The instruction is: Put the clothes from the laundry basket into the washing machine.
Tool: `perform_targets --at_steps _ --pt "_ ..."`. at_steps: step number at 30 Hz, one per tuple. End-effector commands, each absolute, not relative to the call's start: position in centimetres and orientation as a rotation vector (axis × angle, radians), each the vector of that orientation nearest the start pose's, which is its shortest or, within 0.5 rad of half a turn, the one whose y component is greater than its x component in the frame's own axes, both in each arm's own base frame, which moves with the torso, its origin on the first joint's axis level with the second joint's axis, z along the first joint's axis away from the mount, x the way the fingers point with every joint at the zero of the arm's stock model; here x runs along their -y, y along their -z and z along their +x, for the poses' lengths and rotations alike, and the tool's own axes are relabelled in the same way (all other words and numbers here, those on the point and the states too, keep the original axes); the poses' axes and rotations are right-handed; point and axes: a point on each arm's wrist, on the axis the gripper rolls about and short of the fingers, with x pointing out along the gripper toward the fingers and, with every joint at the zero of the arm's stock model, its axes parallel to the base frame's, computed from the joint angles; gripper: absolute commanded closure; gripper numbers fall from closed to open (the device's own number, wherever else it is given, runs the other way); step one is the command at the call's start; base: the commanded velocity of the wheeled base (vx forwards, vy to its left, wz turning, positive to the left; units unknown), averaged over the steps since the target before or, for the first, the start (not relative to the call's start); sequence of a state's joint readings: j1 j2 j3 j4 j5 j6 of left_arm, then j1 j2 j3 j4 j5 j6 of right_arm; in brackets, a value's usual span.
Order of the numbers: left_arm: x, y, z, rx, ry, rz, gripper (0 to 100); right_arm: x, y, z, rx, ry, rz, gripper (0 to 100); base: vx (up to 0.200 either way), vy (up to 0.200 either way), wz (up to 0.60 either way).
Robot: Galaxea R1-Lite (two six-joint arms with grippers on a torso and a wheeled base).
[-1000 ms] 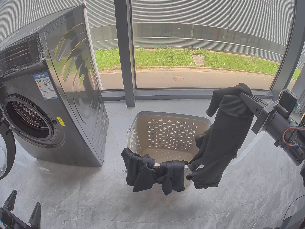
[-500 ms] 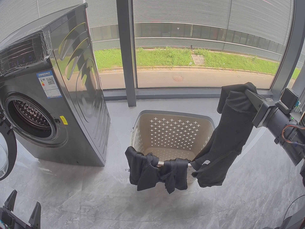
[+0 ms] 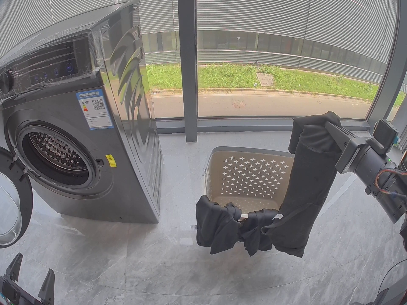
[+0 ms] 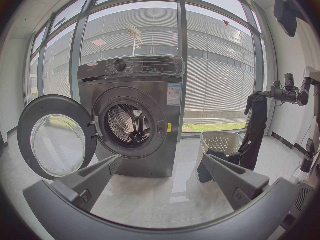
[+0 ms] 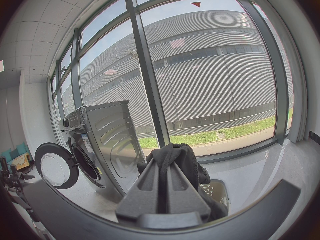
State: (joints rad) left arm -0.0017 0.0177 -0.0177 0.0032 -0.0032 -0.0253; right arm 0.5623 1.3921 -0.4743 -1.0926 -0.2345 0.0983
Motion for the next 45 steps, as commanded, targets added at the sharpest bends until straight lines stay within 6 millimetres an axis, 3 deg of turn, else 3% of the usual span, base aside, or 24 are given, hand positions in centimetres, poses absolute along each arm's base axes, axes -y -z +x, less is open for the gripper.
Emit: perform_targets --at_steps 1,39,45 --pt "0.0 -7.6 -2.3 -0.002 0.005 -0.026 0 -11.0 -22.0 18.3 0.144 -0.340 0.166 100 0.000 0.200 0.00" --pt "0.0 -7.6 -2.3 -0.002 0.005 -0.026 0 -12.0 -22.1 17.5 0.146 -0.406 0.198 100 0.000 0.200 0.00" --pt "0.0 -7.6 -2.3 -0.002 0.003 -0.028 0 -12.3 -22.0 17.4 0.141 -0.426 0.198 100 0.000 0.000 0.00"
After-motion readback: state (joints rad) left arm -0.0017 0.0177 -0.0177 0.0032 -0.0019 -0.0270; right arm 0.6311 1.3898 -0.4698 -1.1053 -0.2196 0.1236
